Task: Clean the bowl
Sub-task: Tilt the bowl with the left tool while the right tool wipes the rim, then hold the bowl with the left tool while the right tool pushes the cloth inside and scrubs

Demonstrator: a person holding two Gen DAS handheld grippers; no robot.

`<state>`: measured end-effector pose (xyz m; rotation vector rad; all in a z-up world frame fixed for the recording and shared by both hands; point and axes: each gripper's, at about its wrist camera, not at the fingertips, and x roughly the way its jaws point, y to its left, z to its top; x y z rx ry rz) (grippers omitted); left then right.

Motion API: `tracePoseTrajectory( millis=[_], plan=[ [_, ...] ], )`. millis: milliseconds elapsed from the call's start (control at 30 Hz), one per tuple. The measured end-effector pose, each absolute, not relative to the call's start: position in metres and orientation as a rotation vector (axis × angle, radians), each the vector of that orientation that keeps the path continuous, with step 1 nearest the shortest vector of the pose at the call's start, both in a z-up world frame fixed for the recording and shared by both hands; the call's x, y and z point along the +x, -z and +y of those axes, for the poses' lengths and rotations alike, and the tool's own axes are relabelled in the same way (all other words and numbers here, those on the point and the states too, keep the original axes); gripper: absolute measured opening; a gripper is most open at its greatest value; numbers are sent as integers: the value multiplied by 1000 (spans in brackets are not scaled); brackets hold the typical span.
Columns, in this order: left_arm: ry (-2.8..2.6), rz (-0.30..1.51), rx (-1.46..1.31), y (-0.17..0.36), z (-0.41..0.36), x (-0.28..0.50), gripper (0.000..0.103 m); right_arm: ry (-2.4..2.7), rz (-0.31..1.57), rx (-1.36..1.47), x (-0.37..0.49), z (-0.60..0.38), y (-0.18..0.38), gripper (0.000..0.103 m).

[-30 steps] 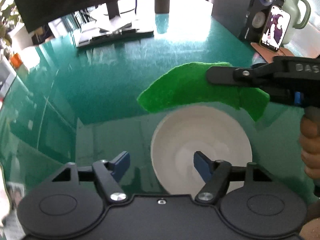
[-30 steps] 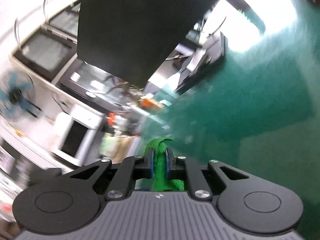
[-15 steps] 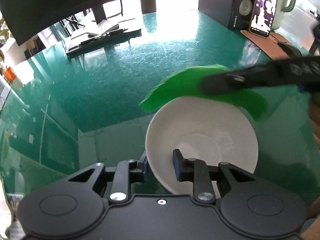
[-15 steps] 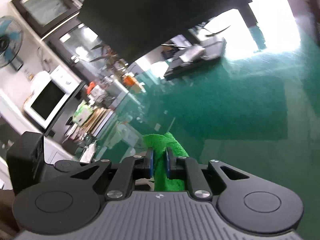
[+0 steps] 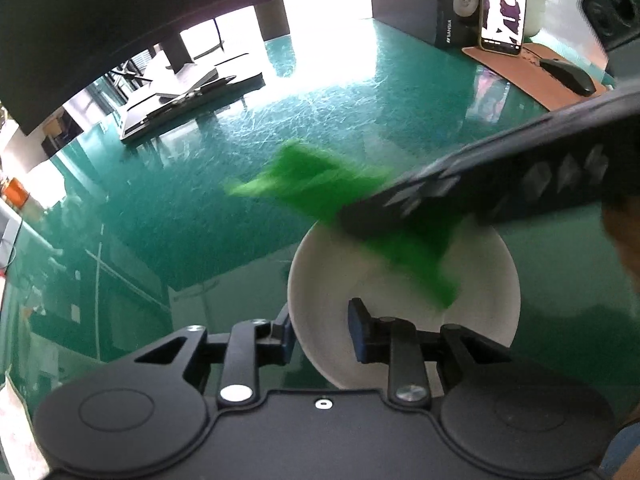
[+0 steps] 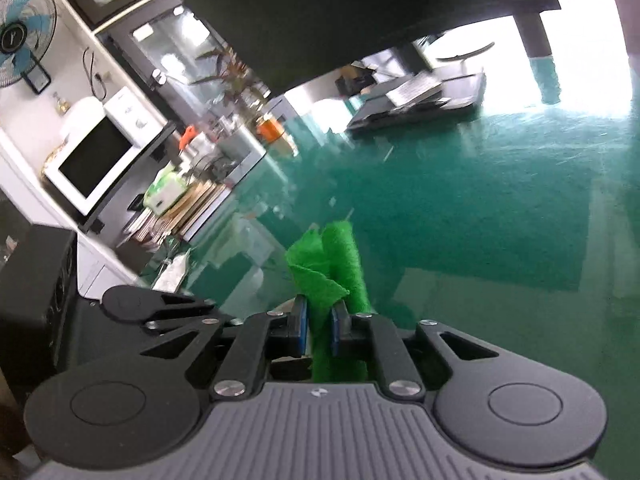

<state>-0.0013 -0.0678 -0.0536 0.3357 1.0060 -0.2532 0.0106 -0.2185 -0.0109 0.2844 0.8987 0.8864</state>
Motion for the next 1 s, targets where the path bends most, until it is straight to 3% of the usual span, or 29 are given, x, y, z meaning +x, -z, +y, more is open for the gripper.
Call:
tracePoseTrajectory(
  millis=[167,267,333,400,433,700,1000],
  plan=[
    [247,1009,313,52,-66,-1,28,-940,872,230,6,-192,3,13],
    [255,1012,323,52,-67,1,28,-921,870,265,10,-194,2,24],
    [259,1013,325,52,-67,2,28,-916,866,276,11,-195,4,19],
    [256,1013,320,53,-66,3,28,-881,867,304,15,-199,9,5],
    [254,1012,317,53,-66,3,28,-867,868,317,17,-201,11,3],
    [247,1005,313,53,-68,3,28,-729,887,411,35,-241,20,6],
    [241,996,329,53,-72,1,28,-865,884,345,22,-215,20,4]
  ],
)
